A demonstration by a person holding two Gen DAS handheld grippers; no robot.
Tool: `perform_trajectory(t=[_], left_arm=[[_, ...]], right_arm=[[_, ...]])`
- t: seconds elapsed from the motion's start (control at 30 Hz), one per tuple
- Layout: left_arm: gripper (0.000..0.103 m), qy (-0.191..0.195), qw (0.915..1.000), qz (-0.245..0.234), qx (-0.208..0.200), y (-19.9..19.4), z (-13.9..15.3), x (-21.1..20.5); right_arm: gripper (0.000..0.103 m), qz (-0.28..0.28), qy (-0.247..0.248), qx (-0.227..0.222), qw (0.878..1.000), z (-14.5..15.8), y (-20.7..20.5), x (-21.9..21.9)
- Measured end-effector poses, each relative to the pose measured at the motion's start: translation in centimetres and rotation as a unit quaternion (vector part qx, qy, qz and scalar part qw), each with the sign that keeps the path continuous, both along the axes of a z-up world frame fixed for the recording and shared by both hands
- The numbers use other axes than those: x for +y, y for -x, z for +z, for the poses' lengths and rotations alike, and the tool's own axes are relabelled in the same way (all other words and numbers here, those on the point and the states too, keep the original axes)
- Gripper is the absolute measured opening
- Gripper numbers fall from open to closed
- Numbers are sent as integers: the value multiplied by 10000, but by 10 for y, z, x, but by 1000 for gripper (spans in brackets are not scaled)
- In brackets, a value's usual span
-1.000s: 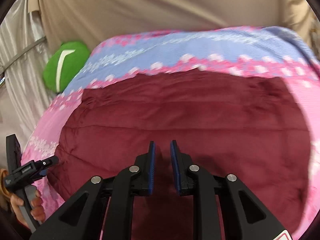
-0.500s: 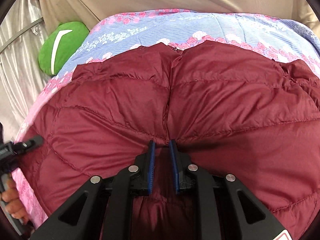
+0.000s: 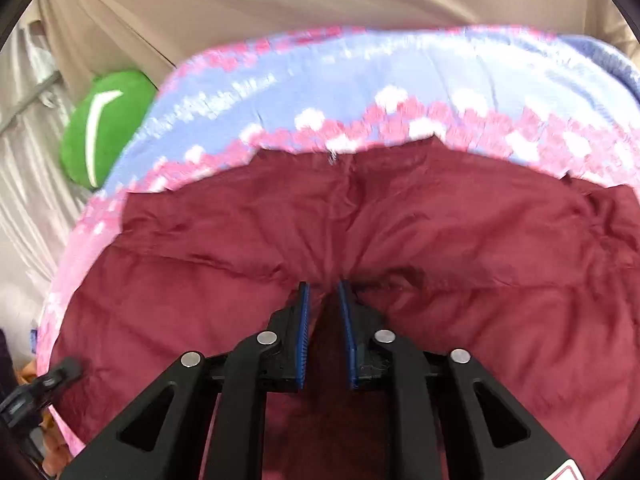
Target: Fold large clothes
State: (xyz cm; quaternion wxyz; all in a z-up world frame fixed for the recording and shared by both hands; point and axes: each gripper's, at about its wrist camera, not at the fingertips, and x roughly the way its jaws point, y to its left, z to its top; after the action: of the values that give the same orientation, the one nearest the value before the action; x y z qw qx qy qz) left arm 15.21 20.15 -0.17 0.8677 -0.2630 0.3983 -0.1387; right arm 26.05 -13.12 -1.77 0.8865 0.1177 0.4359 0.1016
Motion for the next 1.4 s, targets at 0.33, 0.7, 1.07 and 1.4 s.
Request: perform_trajectory(t=[0.33, 0.7, 1.07, 1.4], left_arm=[[43, 334, 9989, 103, 298, -43, -28, -1], [7, 201, 9887, -869, -1203, 12, 89, -71], [7, -285, 9545, -2438, -1692, 30, 132, -247], [7, -530, 9504, -2688, -1475, 46, 111, -304]], right_arm=[[10, 194, 380, -177, 9989, -21, -5, 19], [10, 268, 188, -249, 9992, -24, -8, 15], [18, -578, -1702, -586, 9820, 12, 76, -139], [4, -285, -1328, -17, 9907, -28, 57, -146]])
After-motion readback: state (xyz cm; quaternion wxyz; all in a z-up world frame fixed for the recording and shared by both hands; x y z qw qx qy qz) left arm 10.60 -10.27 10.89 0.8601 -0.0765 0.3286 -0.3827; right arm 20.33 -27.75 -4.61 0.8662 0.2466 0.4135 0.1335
